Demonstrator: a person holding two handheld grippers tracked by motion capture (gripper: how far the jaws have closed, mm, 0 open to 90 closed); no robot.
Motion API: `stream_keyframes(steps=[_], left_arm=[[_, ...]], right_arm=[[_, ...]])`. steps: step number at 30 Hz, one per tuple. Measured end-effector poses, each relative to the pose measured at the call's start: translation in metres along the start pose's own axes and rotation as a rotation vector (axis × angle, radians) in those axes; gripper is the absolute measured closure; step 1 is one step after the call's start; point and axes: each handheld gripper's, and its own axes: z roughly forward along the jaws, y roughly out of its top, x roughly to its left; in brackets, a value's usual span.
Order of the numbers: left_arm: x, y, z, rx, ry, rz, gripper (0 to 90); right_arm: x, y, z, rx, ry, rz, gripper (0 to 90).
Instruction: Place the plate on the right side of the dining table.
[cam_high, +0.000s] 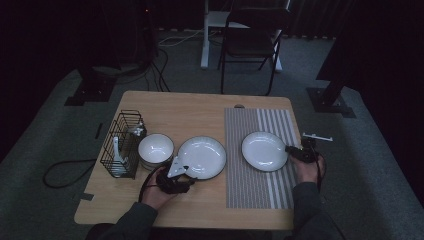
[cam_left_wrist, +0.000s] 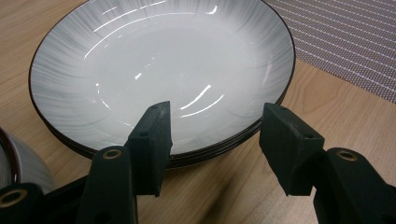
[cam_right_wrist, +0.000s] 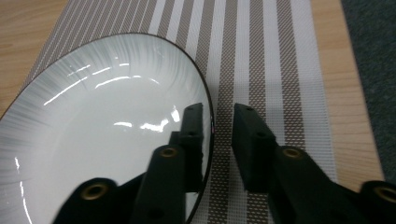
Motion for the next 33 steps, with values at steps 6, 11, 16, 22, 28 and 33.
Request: stream_keyframes(steps=[6,11,16,22,28,33], left_arm=[[0.0,0.001,-0.003,-0.007,0.005,-0.007,44.3],[0.0,0.0,-0.004,-0.008,0.007,-0.007,44.3],[-0.003,-0.001,-0.007,-0.008,0.01,-0.001,44.2],[-0.006,-0.004,-0.015,-0.024,0.025,0.011,43.5],[-0.005,-0.008,-0.023,-0.035,0.033,-0.003,43.1],[-0.005,-0.01,-0.025,-0.023,0.01,-0.017,41.4]], right_arm=[[0.007,-0.001,-0.008,-0.01,-0.009,-0.035,63.7],[0.013,0.0,-0.011,-0.015,0.004,-0.061,61.1],[0.03,0.001,-0.016,-0.042,0.025,-0.114,62.8],[0.052,0.003,-0.016,-0.037,0.081,-0.162,62.7],[0.074,0.005,-0.013,-0.037,0.126,-0.194,62.7],[0.087,0.008,-0.009,-0.035,0.16,-0.212,63.0]])
